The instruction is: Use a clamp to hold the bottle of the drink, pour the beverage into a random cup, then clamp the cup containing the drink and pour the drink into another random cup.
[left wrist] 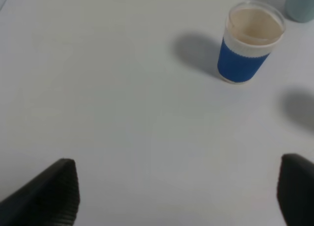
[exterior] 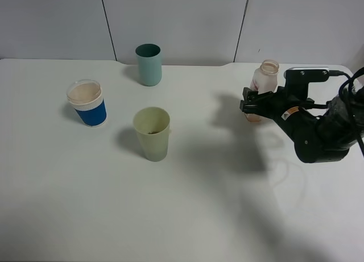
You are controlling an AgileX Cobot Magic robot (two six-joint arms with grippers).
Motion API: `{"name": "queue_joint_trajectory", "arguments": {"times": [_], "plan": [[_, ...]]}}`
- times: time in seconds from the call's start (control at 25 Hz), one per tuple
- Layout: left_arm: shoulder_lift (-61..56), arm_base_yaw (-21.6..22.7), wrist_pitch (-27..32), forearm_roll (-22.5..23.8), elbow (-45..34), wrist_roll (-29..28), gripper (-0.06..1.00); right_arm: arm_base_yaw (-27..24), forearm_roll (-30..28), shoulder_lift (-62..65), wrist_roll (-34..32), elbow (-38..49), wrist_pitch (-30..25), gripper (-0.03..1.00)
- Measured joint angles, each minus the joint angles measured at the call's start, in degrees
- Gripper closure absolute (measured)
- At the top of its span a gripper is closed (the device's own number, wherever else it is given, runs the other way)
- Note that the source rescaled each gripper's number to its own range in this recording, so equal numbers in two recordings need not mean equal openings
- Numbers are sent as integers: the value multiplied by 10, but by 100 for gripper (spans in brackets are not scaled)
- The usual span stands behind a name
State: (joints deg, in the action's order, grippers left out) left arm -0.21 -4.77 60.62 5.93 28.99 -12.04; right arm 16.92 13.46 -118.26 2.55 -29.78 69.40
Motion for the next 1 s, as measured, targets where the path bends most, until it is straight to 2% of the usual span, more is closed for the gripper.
{"name": "queue_joint_trajectory", "arguments": {"times": [0.4, 0.8, 1.0], "plan": [[0, 0, 0, 0, 0, 0, 6, 0, 31, 77, 1, 82, -1, 25], [0, 0, 0, 0, 0, 0, 6, 1, 50, 131, 5, 119, -2, 9], [0, 0, 0, 0, 0, 0, 6, 7, 56, 161, 5, 120, -30, 4]]}}
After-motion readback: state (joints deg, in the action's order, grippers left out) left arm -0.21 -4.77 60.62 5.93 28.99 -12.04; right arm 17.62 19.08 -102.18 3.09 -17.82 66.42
